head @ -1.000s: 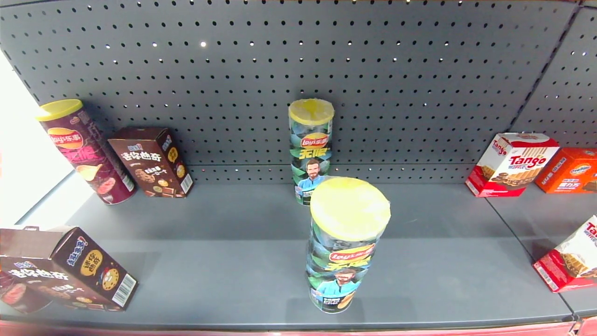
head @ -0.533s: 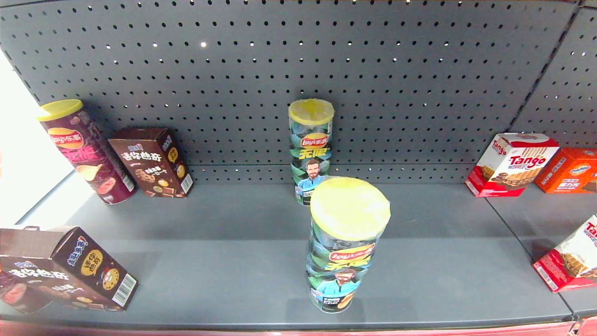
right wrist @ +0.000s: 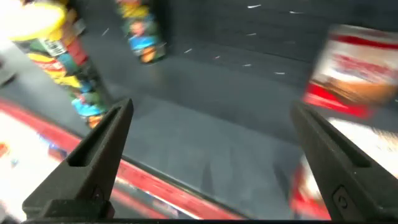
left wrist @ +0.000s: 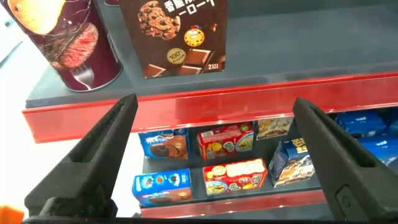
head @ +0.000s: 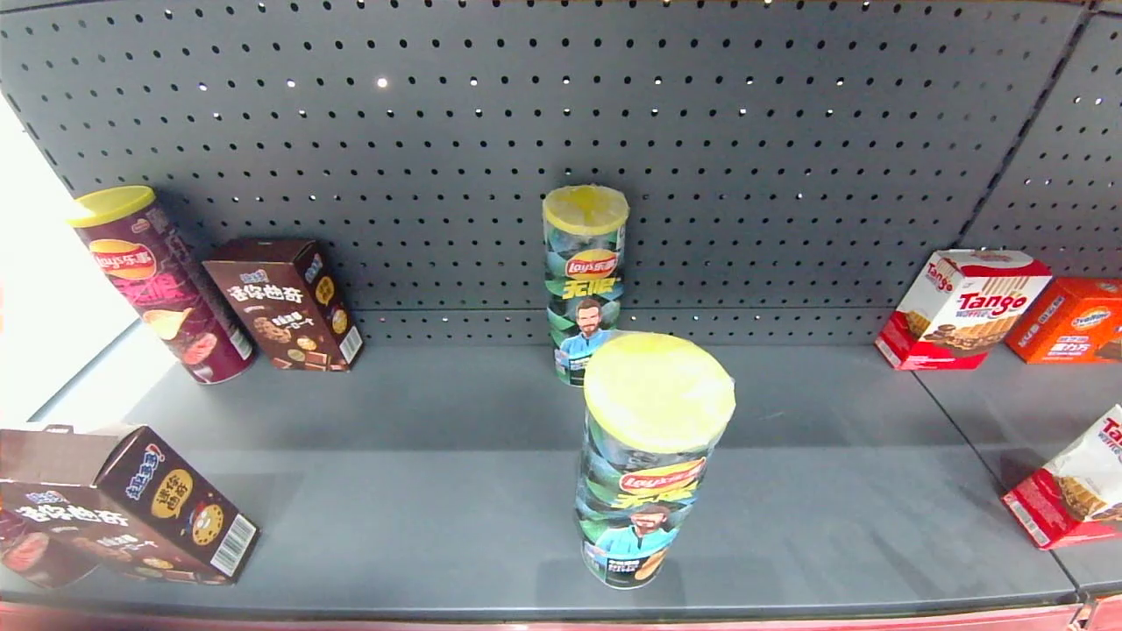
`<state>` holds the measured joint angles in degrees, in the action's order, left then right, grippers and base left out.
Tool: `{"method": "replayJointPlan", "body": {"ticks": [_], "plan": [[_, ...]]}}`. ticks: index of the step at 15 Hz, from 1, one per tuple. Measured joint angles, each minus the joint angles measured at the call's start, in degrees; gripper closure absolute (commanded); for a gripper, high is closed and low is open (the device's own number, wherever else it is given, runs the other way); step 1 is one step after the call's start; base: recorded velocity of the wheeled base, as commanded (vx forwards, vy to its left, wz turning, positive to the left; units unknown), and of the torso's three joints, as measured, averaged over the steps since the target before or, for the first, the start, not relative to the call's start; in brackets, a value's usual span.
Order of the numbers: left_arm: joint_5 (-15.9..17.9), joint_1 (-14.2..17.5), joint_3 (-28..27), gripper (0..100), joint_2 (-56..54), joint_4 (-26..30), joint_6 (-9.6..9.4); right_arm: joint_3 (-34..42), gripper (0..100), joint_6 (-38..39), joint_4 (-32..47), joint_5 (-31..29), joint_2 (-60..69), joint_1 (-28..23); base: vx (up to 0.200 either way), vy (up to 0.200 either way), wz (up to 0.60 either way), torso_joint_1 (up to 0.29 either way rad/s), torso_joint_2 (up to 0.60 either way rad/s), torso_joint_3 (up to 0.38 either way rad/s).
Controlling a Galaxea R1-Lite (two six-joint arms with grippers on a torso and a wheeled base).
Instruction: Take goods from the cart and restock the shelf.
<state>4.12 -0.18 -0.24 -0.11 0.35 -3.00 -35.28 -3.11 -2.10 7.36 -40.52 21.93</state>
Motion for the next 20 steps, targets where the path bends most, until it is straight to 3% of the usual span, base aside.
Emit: {"method": "replayJointPlan", "body": {"ticks": [3, 8, 16, 20], "plan": [[0.0, 0.0, 0.0, 0, 0.0, -0.1, 0.00, -2.3, 0, -1.6, 0.0, 0.8, -9.5, 7.4, 0.000, 0.000, 0.00, 0.000, 0.00, 0.000], [-0.1, 0.0, 0.1, 0, 0.0, -0.1, 0.21, -3.3, 0, -1.9, -3.4, 0.7, -20.4, 11.3, 0.000, 0.000, 0.00, 0.000, 0.00, 0.000], [-0.1, 0.0, 0.1, 0, 0.0, -0.1, 0.24, -4.7, 0, -1.3, -9.0, -13.2, -30.3, 17.5, 0.000, 0.000, 0.00, 0.000, 0.00, 0.000], [-0.2, 0.1, 0.1, 0, 0.0, -0.1, 0.38, -5.9, 0, -1.4, -9.8, -15.4, -34.7, 21.2, 0.000, 0.000, 0.00, 0.000, 0.00, 0.000]]}}
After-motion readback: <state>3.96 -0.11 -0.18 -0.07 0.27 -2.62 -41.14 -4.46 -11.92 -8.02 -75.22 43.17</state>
